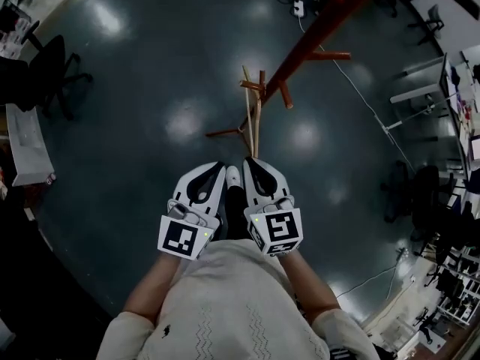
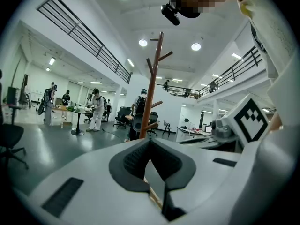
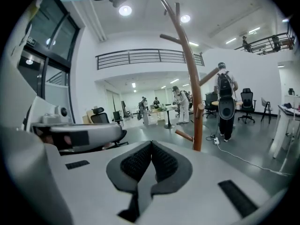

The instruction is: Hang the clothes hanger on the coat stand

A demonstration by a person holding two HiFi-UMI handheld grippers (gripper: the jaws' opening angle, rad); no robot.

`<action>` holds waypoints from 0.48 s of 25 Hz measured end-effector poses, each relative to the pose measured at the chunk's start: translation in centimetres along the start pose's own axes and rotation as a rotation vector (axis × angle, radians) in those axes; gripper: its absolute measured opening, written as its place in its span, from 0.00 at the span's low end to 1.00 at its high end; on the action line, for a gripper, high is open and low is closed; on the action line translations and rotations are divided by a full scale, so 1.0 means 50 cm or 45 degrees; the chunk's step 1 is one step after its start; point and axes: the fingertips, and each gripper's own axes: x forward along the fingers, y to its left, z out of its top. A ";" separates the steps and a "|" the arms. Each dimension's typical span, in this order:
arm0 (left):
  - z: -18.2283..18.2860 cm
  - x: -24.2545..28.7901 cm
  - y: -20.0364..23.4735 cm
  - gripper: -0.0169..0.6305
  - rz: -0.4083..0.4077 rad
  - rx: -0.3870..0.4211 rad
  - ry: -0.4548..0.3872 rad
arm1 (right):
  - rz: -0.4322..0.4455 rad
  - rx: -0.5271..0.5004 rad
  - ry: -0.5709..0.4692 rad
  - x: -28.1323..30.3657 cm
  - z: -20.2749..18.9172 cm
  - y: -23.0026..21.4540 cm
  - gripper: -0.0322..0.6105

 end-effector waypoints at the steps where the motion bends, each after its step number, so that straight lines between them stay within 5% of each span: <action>1: 0.004 -0.008 0.000 0.05 0.005 0.002 -0.001 | 0.013 -0.005 -0.017 -0.016 0.017 0.016 0.08; 4: 0.006 -0.038 0.003 0.05 0.017 0.031 0.042 | 0.044 -0.043 -0.071 -0.051 0.062 0.058 0.08; 12: 0.093 -0.112 0.019 0.05 0.071 0.035 -0.085 | 0.069 0.000 -0.132 -0.059 0.105 0.142 0.08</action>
